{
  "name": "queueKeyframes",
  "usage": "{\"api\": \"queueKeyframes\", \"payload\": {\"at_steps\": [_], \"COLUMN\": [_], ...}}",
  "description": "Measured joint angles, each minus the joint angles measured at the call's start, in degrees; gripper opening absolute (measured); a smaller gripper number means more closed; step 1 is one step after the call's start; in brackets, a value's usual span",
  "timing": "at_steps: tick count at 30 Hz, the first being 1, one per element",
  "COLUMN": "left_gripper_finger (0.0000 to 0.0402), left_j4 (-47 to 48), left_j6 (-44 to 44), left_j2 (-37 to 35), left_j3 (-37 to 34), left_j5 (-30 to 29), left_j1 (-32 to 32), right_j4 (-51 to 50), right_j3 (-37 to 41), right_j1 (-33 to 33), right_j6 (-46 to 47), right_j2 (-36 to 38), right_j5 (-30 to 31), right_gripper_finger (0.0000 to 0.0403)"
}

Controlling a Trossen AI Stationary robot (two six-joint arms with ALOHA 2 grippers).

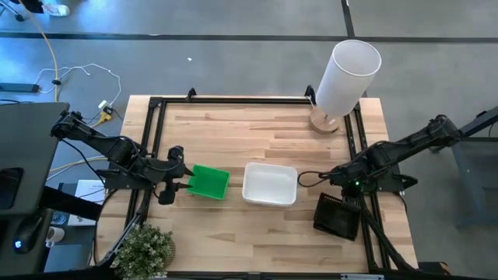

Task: Stack baskets by color
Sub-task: Stack the top black bin on the black bin

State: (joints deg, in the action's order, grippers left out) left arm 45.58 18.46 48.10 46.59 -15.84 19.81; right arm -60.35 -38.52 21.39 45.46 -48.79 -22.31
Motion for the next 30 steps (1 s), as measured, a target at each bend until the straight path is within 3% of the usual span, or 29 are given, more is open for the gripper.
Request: {"api": "queueKeyframes", "payload": {"at_steps": [6, 17, 30], "left_gripper_finger": [0.0177, 0.0177, 0.0177], "left_j4": [-0.02, -0.44, -1.94], "left_j6": [0.0, 1.11, 1.09], "left_j2": [0.01, 0.01, 0.0], "left_j3": [0.0, 0.0, 0.0], "left_j5": [-0.19, -2.83, -3.02], "left_j1": [-0.02, -0.02, -0.51], "right_j4": [1.69, 0.45, 1.26], "right_j3": [0.47, 0.46, 0.46], "right_j1": [3.24, 9.79, 11.29], "right_j6": [1.15, 2.55, 2.55], "right_j2": [0.06, -1.46, -7.45], "right_j5": [0.11, 7.73, 9.01], "right_gripper_finger": [0.0, 0.0, 0.0]}}
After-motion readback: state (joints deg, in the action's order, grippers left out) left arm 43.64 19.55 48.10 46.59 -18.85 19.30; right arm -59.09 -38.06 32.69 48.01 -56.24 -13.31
